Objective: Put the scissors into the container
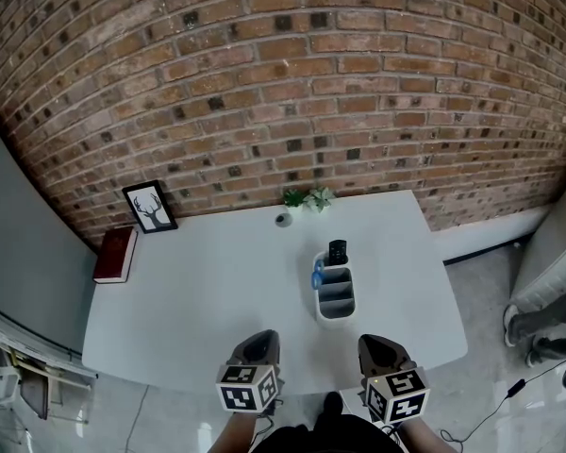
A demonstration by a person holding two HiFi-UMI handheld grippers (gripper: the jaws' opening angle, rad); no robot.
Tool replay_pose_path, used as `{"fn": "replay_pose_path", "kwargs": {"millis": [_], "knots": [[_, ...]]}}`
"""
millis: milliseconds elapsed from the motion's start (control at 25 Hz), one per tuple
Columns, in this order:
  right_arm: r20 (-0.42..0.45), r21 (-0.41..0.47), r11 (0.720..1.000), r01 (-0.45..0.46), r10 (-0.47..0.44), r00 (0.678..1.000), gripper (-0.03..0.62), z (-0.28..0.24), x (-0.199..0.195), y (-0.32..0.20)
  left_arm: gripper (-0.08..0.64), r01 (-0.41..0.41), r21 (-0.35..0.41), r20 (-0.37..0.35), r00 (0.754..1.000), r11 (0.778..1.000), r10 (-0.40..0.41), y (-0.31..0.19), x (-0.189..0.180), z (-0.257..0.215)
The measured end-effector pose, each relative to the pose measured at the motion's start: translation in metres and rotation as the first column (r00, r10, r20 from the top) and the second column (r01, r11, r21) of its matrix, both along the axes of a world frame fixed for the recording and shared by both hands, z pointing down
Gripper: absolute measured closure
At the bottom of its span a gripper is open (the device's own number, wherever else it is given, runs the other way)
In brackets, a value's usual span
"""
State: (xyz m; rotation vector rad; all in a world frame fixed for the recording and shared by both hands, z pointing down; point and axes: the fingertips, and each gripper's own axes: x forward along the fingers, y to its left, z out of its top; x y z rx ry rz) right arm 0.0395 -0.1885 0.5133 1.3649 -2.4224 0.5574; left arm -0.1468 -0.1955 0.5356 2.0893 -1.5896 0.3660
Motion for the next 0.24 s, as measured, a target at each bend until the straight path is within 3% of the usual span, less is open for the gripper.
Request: {"fn": "replay_pose_path", "kwargs": {"millis": [240], "knots": [[0.002, 0.001, 1.0, 0.004, -0.004, 1.0, 0.592, -0.0017, -0.0003, 0.0027, 0.535, -0.003, -0.005, -0.001, 1.0, 1.0, 0.003, 0.0062, 0.0027, 0.0016]]}}
